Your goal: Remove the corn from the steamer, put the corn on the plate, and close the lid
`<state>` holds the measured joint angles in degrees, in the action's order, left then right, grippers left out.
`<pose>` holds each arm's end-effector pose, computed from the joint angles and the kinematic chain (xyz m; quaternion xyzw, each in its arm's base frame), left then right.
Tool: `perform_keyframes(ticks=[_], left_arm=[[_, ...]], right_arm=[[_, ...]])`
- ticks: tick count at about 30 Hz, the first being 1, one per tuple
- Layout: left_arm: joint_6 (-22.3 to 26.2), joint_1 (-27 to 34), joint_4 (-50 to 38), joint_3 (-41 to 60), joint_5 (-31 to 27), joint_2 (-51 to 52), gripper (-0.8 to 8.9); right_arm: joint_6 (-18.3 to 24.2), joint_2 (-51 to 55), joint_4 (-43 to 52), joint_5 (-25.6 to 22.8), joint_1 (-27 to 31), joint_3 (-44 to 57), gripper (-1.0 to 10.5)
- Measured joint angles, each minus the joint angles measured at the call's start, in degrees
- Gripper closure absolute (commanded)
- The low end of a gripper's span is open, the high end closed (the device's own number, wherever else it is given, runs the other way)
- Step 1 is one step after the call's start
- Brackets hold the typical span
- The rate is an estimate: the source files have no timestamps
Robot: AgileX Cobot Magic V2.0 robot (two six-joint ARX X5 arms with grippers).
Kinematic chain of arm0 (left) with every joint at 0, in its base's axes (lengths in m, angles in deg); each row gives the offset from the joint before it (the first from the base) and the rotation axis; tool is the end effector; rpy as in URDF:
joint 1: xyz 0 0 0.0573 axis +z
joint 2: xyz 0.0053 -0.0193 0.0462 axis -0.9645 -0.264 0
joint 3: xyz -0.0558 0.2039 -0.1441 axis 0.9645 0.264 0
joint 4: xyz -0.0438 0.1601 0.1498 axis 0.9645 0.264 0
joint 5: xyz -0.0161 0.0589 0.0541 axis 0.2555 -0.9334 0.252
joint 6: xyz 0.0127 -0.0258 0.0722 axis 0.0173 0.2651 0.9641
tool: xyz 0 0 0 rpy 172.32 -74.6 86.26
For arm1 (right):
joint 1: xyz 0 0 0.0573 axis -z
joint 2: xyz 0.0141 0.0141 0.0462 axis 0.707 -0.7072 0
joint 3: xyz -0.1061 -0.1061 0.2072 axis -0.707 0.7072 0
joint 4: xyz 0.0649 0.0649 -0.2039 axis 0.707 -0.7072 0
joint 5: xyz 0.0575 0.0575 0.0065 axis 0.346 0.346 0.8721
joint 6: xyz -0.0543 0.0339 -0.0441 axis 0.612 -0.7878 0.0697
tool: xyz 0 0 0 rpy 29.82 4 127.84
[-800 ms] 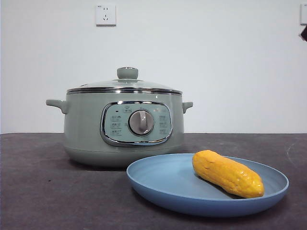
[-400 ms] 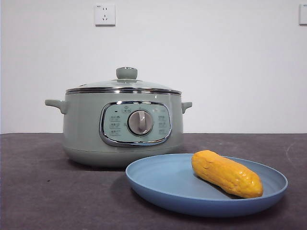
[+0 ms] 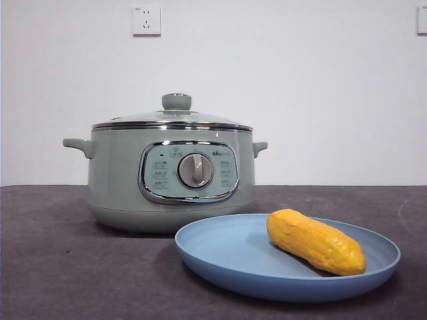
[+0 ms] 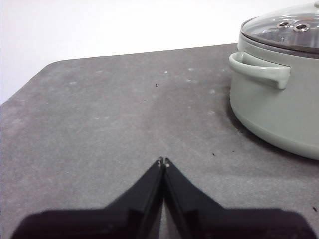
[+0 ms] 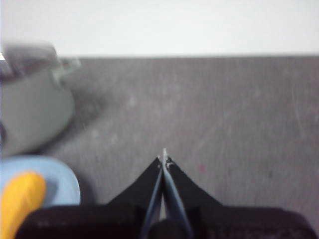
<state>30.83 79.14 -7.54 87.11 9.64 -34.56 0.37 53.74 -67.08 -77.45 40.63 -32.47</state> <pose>0.1076 0.0033 0.1457 0.0346 0.0827 -0.0053 0.9960 0.1015 0.0125 0.1601 0.0035 0.0889 0.0754 0.9932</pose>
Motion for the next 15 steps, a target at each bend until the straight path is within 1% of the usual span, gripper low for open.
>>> perform_keyframes(ticks=[4, 15], left_arm=[[-0.13, 0.0, 0.0, 0.0, 0.0, 0.0, 8.17], [-0.28, 0.0, 0.02, 0.0, 0.0, 0.0, 8.17]], right_arm=[[-0.15, 0.0, 0.31, 0.11, 0.22, 2.58, 9.5], [-0.22, 0.11, 0.94, -0.04, 0.2, 2.78, 9.5]])
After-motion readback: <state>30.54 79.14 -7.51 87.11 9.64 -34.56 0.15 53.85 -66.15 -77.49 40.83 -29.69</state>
